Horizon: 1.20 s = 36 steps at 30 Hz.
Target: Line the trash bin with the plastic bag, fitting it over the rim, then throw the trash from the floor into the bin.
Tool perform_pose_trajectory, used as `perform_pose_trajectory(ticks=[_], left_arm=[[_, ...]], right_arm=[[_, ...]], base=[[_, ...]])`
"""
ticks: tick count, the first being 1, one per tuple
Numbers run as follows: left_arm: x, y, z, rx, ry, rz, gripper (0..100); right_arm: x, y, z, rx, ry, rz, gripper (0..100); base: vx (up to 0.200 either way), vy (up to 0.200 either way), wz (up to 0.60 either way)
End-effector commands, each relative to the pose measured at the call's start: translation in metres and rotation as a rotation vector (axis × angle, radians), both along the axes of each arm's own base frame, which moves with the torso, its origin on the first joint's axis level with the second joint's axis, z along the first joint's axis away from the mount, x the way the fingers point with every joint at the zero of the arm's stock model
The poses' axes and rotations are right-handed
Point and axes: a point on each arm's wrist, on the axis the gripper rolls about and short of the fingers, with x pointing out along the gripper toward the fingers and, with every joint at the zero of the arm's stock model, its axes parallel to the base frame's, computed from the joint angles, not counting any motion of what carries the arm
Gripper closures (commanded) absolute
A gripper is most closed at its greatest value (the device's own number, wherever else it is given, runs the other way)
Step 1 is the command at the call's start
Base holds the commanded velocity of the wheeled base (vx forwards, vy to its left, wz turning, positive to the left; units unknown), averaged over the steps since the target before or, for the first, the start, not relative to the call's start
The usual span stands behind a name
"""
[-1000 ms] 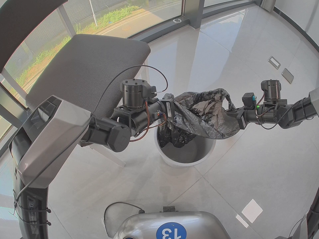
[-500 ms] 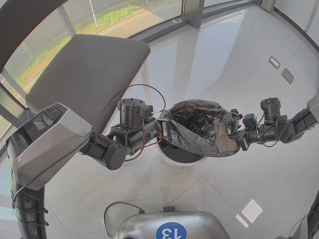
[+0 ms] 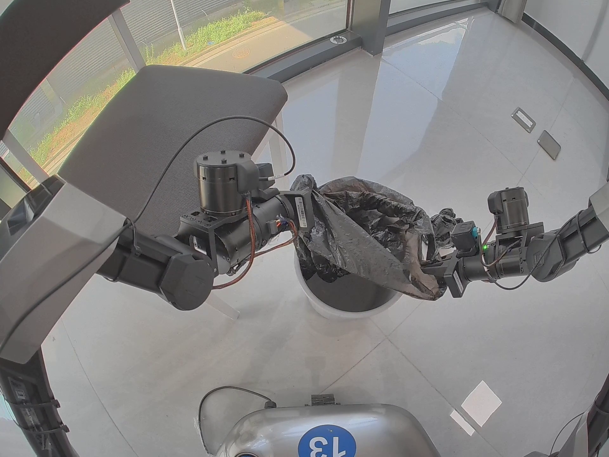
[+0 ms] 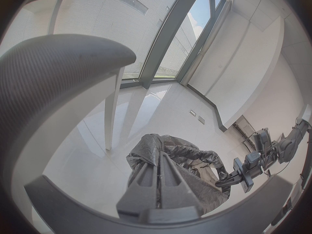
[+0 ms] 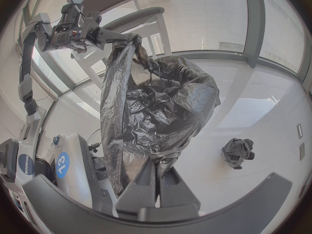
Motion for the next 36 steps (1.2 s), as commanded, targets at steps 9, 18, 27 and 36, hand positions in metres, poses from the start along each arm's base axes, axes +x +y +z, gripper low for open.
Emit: perform_pose_trajectory(ticks=[9,18,27,36], left_arm=[[-0.008,-0.016,-0.006,0.011,0.010,-0.014,100],[-0.011,-0.024,-0.017,0.034,0.033,0.005,100],[-0.020,-0.025,-0.039,0.081,0.082,-0.005,100],[-0.036,-0.023,-0.074,0.120,0.122,-0.013,100]], right_arm=[[0.006,-0.014,-0.011,-0.008,0.022,-0.038,100],[0.007,-0.021,-0.007,-0.005,0.009,-0.058,0],[0.004,-0.018,0.010,0.003,-0.047,-0.048,0],[0.001,-0.012,0.023,0.009,-0.084,-0.030,0]], base=[[0.000,0.000,0.00],[0.000,0.000,0.00],[0.000,0.000,0.00],[0.000,0.000,0.00]])
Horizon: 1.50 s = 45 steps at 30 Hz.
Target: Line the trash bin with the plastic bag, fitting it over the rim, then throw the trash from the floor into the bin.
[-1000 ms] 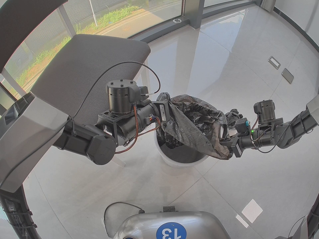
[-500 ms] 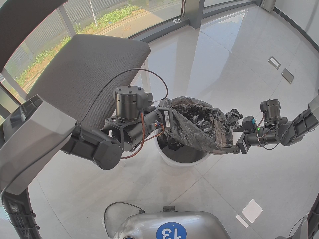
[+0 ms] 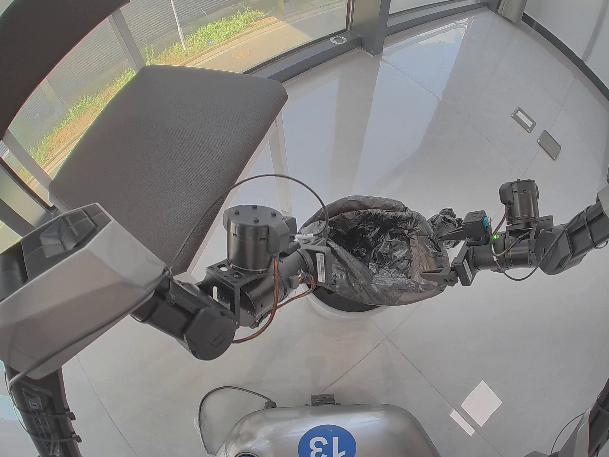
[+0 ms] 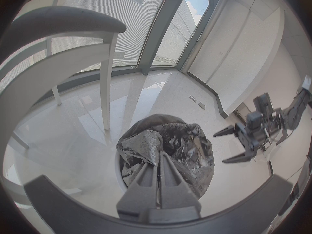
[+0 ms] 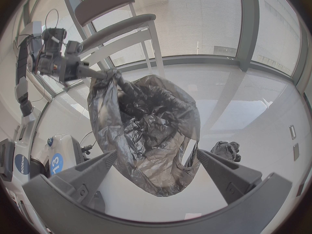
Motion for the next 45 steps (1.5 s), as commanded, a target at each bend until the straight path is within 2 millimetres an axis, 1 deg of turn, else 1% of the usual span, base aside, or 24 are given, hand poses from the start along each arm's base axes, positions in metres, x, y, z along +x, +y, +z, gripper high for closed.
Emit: perform_pose_trajectory(ticks=[1,6,16,24,27,36,37,45], left_arm=[[-0.006,0.001,-0.019,0.035,0.042,-0.005,100],[-0.006,0.005,-0.013,0.042,0.020,-0.001,100],[-0.011,0.011,-0.014,0.053,0.011,-0.003,100],[-0.008,0.021,-0.007,0.046,-0.006,0.024,100],[-0.010,0.025,-0.011,0.058,0.008,0.027,100],[-0.009,0.024,-0.006,0.054,-0.008,0.034,100],[-0.009,0.024,-0.007,0.062,-0.011,0.035,0],[-0.006,0.030,-0.001,0.049,-0.023,0.055,0]], right_arm=[[-0.004,0.003,0.012,0.004,-0.034,0.010,0],[-0.004,0.006,0.015,0.005,-0.042,0.017,0],[-0.004,0.008,0.016,0.007,-0.047,0.024,0],[0.004,0.015,0.027,0.014,-0.089,0.038,0],[0.004,0.017,0.029,0.016,-0.093,0.043,0],[0.002,0.017,0.029,0.016,-0.090,0.043,0],[0.002,0.017,0.029,0.016,-0.090,0.043,0],[0.003,0.017,0.030,0.017,-0.096,0.043,0]], base=[[0.000,0.000,0.00],[0.000,0.000,0.00],[0.000,0.000,0.00],[0.000,0.000,0.00],[0.000,0.000,0.00],[0.000,0.000,0.00],[0.000,0.000,0.00],[0.000,0.000,0.00]])
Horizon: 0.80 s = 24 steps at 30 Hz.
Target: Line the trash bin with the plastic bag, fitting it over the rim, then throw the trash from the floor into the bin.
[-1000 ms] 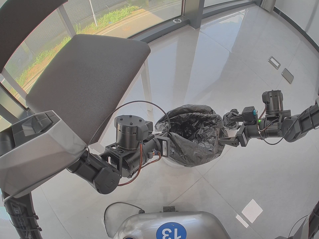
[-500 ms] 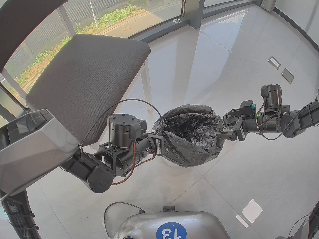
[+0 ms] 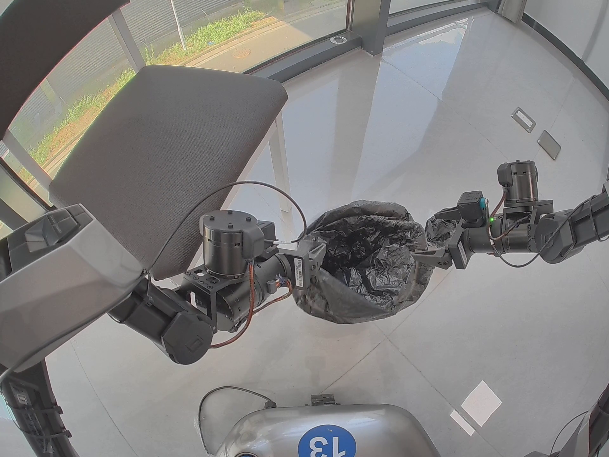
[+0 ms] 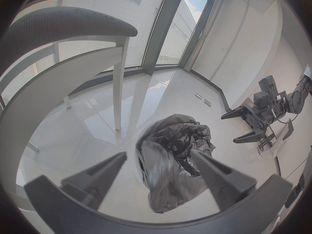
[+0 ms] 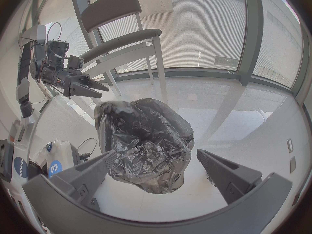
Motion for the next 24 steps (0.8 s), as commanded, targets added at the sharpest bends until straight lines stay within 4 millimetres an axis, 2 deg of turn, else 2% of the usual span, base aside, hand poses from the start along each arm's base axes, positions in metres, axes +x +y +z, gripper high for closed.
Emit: perform_pose_trajectory(ticks=[1,4,10,15,19,20,24], left_arm=[[0.003,0.005,0.002,-0.004,-0.006,0.013,0],[0.004,0.008,0.006,-0.005,-0.014,0.023,0],[-0.002,0.017,0.032,-0.032,-0.068,0.034,0],[-0.007,0.021,0.049,-0.045,-0.111,0.033,0],[-0.010,0.023,0.056,-0.042,-0.132,0.031,0],[-0.010,0.023,0.058,-0.039,-0.142,0.030,0],[-0.009,0.022,0.063,-0.041,-0.162,0.029,0]], right_arm=[[0.001,0.000,0.001,0.001,-0.006,0.000,0],[0.003,0.001,0.004,0.000,-0.021,0.004,0],[0.019,0.021,0.014,-0.024,-0.051,0.052,0],[0.045,0.035,0.010,-0.114,-0.069,0.051,0],[0.061,0.039,0.003,-0.187,-0.086,0.025,0],[0.068,0.040,-0.004,-0.239,-0.091,0.007,0],[0.074,0.041,-0.018,-0.275,-0.074,0.002,0]], base=[[0.000,0.000,0.00],[0.000,0.000,0.00],[0.000,0.000,0.00],[0.000,0.000,0.00],[0.000,0.000,0.00],[0.000,0.000,0.00],[0.000,0.000,0.00]])
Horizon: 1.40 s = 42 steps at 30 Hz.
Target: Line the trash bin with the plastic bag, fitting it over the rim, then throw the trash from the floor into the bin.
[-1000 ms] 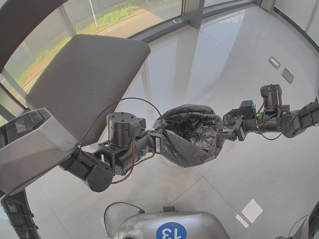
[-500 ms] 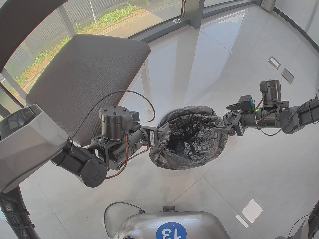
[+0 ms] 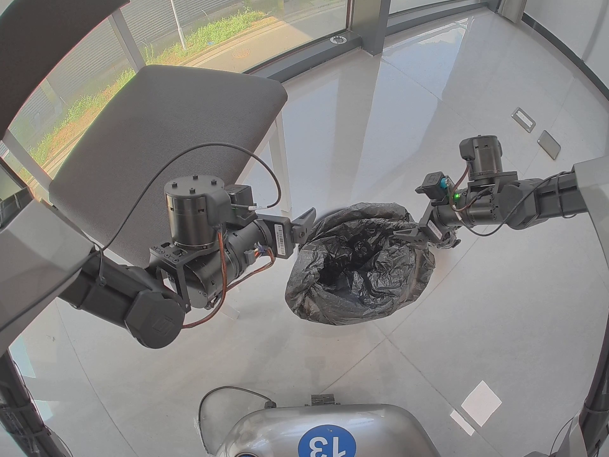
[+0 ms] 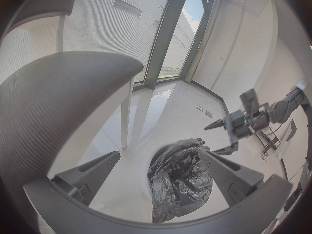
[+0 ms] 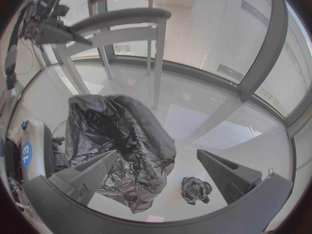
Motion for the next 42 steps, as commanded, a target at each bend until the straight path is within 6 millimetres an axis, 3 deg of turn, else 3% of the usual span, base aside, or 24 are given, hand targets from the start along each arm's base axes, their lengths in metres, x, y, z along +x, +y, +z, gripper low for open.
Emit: perform_pose_trajectory(ticks=[1,6,21,22,35,38,42], left_arm=[[-0.003,0.002,0.017,-0.020,-0.046,0.000,0],[-0.005,0.004,0.022,-0.028,-0.059,0.002,0],[-0.005,0.009,0.025,-0.035,-0.065,0.014,0],[-0.005,0.009,0.025,-0.035,-0.067,0.016,0],[-0.009,0.015,0.026,-0.036,-0.063,0.023,0],[-0.009,0.015,0.026,-0.036,-0.063,0.022,0],[-0.011,0.016,0.024,-0.030,-0.058,0.022,0]], right_arm=[[0.018,0.007,-0.033,-0.038,0.054,0.005,0],[0.022,0.009,-0.040,-0.041,0.059,0.008,0],[0.037,0.017,-0.032,-0.024,0.005,0.016,0],[0.037,0.018,-0.033,-0.025,0.008,0.017,100],[0.035,0.025,-0.032,-0.017,0.004,0.029,100],[0.038,0.026,-0.020,-0.006,-0.038,0.022,100],[0.047,0.027,0.016,0.030,-0.154,0.015,100]], base=[[0.000,0.000,0.00],[0.000,0.000,0.00],[0.000,0.000,0.00],[0.000,0.000,0.00],[0.000,0.000,0.00],[0.000,0.000,0.00],[0.000,0.000,0.00]])
